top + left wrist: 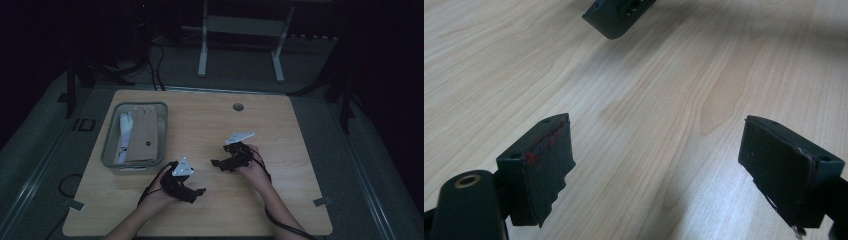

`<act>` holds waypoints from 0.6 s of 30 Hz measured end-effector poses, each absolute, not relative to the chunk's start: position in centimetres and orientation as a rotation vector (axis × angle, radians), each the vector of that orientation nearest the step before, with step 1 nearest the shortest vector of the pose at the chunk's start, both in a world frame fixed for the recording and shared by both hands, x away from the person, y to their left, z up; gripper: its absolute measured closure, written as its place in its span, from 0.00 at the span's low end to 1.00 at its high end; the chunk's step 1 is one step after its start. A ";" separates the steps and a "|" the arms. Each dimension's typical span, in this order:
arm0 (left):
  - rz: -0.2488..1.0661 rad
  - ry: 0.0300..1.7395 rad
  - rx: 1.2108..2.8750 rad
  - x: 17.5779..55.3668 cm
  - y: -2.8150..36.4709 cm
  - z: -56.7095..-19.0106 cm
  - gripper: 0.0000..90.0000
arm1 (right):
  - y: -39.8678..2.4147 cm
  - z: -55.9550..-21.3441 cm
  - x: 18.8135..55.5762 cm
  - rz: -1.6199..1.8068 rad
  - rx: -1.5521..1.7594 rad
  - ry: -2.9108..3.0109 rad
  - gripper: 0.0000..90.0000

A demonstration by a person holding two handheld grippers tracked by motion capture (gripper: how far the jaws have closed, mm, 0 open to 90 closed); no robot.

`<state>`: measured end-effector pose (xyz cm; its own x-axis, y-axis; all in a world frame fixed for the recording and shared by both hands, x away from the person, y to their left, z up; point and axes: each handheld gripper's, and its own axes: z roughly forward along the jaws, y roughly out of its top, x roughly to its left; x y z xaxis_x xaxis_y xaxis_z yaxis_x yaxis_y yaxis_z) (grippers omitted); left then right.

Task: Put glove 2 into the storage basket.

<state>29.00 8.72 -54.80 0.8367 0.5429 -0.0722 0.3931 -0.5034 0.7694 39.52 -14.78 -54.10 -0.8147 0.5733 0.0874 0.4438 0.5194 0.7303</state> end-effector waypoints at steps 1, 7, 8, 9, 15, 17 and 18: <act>0.220 0.676 2.171 29.0 8.6 -54.9 0.16 | -15.0 -54.2 39.4 1.161 0.877 2.580 0.17; 0.221 0.672 2.175 28.9 8.0 -55.3 0.16 | -16.3 -54.9 39.0 1.156 0.898 2.557 0.16; 0.219 0.674 2.179 28.9 8.0 -55.4 0.16 | -16.5 -54.9 38.9 1.159 0.894 2.555 0.16; 0.214 0.671 2.180 28.8 7.9 -55.4 0.16 | -16.7 -55.0 38.8 1.161 0.889 2.560 0.16; 0.190 0.655 2.179 28.8 7.5 -55.7 0.16 | -17.9 -55.6 37.9 1.130 0.880 2.543 0.16; 0.187 0.650 2.181 28.7 7.4 -55.8 0.16 | -18.4 -55.8 37.7 1.126 0.889 2.543 0.16; 0.187 0.650 2.184 28.7 7.4 -55.8 0.16 | -18.6 -55.9 37.6 1.132 0.890 2.542 0.16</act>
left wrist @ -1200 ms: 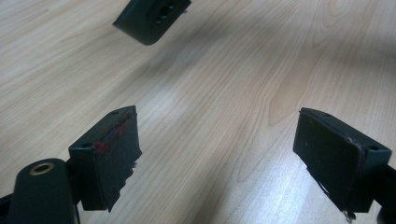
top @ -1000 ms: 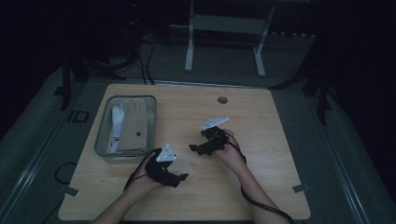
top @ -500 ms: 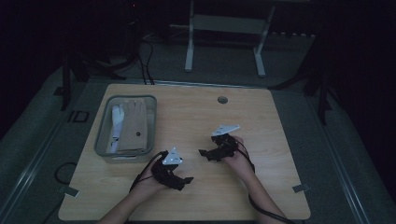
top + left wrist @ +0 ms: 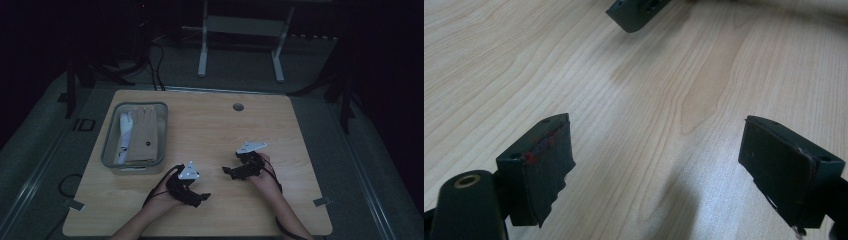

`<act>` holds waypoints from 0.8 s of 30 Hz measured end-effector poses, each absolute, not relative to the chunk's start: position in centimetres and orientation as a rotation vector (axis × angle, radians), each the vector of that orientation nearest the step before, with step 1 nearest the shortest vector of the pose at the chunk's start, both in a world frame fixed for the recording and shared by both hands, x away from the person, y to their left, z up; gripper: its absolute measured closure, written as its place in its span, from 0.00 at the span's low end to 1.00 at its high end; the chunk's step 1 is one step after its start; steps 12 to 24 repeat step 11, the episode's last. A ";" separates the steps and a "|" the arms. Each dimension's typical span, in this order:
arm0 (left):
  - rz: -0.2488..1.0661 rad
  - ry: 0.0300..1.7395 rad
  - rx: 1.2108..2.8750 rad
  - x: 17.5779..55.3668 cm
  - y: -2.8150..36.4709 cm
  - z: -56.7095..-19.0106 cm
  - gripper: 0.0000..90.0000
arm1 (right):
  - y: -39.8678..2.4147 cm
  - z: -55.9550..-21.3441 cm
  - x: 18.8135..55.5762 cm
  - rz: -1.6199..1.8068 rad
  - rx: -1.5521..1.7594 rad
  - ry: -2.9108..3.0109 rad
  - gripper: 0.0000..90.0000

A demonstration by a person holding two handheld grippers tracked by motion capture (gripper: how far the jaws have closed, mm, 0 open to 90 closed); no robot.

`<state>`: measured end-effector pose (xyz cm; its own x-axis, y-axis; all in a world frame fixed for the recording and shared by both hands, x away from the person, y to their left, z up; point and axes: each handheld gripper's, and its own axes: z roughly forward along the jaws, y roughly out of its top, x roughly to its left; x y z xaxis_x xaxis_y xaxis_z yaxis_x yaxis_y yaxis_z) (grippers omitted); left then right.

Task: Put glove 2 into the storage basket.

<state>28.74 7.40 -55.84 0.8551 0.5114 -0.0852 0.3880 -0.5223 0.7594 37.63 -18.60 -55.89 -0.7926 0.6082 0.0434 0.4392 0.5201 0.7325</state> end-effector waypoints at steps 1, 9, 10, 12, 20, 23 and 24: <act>0.188 0.649 2.183 28.7 7.4 -55.9 0.16 | -18.8 -55.9 37.5 1.132 0.896 2.541 0.16; 0.175 0.642 2.182 28.8 7.3 -56.1 0.16 | -19.9 -56.6 37.2 1.152 0.936 2.517 0.16; 0.175 0.642 2.183 28.8 7.3 -56.1 0.16 | -19.9 -56.5 37.2 1.152 0.932 2.518 0.16; 0.174 0.641 2.181 28.8 7.2 -56.1 0.16 | -19.9 -56.5 37.2 1.152 0.928 2.516 0.16; 0.174 0.641 2.181 28.8 7.2 -56.1 0.16 | -19.9 -56.5 37.2 1.152 0.928 2.516 0.16; 0.174 0.641 2.181 28.8 7.2 -56.1 0.16 | -19.9 -56.5 37.2 1.152 0.928 2.516 0.16; 0.174 0.641 2.181 28.8 7.2 -56.1 0.16 | -19.9 -56.5 37.2 1.152 0.928 2.516 0.16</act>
